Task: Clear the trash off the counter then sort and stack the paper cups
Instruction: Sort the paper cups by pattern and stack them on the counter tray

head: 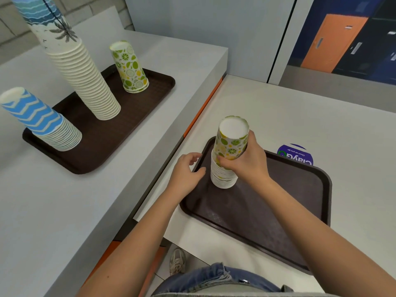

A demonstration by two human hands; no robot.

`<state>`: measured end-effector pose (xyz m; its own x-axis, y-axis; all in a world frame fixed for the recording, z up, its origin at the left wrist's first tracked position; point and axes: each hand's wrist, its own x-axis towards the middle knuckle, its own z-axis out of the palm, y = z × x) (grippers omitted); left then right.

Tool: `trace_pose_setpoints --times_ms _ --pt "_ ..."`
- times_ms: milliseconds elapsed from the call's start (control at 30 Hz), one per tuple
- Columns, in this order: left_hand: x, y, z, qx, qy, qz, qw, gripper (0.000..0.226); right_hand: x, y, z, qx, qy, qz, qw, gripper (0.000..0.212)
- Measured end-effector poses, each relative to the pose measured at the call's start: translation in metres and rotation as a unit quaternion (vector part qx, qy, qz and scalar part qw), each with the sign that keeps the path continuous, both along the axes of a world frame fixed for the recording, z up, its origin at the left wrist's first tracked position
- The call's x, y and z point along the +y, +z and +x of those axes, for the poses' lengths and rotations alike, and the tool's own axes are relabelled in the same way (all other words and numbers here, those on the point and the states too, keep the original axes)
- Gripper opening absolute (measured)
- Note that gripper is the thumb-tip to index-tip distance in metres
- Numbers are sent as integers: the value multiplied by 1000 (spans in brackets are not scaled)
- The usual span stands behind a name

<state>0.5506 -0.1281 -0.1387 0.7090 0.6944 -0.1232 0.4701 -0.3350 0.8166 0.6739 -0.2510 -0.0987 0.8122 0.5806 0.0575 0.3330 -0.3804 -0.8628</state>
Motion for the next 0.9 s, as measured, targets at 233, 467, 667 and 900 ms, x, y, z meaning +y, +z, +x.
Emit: trace_pose_setpoints --times_ms 233,467,667,900 --pt "-2 1 4 0 -3 -11 1000 43 -6 22 9 6 -32 31 999 74" --pt "-7 6 7 -2 -11 -17 1000 47 -11 37 11 11 -58 64 996 76" --pt "-10 6 10 21 -63 -31 997 68 -16 55 14 25 -83 133 987 77" --pt "-30 2 38 -42 -74 -87 993 110 -29 63 32 114 -163 262 944 69"
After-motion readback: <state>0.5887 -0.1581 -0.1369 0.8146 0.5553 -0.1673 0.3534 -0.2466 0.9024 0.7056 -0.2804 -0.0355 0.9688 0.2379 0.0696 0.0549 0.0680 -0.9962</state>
